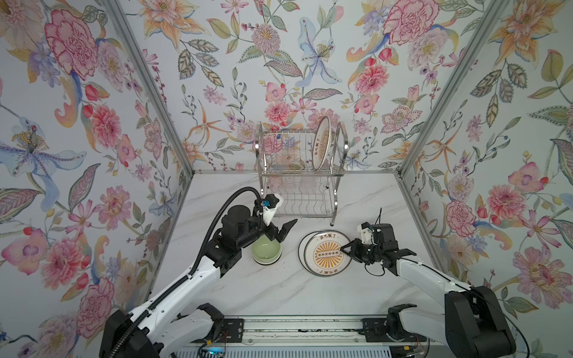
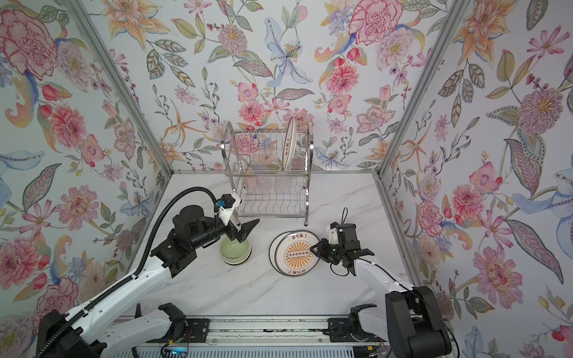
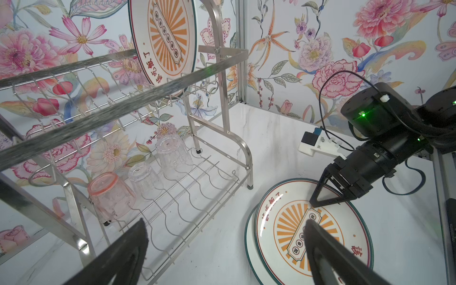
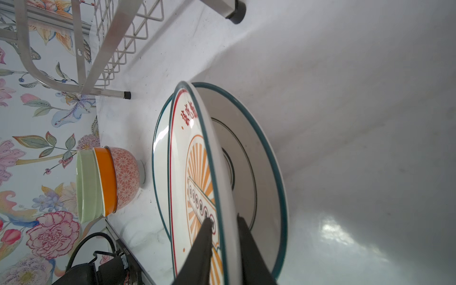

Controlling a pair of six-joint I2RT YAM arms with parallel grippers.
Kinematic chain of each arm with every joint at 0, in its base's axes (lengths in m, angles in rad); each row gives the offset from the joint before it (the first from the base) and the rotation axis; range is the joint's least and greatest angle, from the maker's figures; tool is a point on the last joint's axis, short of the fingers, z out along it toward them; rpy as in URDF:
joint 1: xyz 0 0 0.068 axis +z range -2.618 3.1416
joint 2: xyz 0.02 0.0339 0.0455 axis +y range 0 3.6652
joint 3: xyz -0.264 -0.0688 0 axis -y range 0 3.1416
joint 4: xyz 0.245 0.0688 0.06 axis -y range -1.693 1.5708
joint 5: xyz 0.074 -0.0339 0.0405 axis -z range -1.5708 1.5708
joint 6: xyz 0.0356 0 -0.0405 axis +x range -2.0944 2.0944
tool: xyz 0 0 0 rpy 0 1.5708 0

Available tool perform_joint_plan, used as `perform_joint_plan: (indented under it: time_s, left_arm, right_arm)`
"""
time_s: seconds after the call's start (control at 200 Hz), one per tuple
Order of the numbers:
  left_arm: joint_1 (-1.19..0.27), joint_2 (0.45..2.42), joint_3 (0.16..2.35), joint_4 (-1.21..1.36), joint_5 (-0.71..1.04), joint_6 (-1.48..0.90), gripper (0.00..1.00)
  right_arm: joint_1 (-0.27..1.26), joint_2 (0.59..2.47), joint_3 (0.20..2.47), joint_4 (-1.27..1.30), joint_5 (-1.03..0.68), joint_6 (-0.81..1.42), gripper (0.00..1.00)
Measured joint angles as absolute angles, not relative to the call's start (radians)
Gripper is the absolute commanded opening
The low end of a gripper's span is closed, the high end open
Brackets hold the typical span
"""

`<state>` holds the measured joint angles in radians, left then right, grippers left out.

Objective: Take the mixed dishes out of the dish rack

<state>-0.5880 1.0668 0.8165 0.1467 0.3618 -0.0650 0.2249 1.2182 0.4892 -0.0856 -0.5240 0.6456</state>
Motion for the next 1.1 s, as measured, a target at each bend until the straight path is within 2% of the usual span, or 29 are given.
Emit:
perform_joint_plan:
  time_s: [0.14, 0.48, 1.096]
  left_arm:
    - [-0.588, 1.090, 0.842, 0.159, 0.369, -0.069, 0.99]
    - [-0.588, 1.139, 0.913, 0.157, 0.382, -0.070, 0.99]
    - [-0.588, 1.208, 1.053, 0.112, 0.319, -0.079, 0.99]
  right_arm:
    - [0.224, 1.230, 0.496, -0.115, -0.516, 0.628, 0.37]
    - [0.225, 1.233, 0.537, -0.185, -0.470, 0.598, 0.47]
    - [0.299, 1.294, 0.601, -0.244, -0.359, 0.583, 0.59]
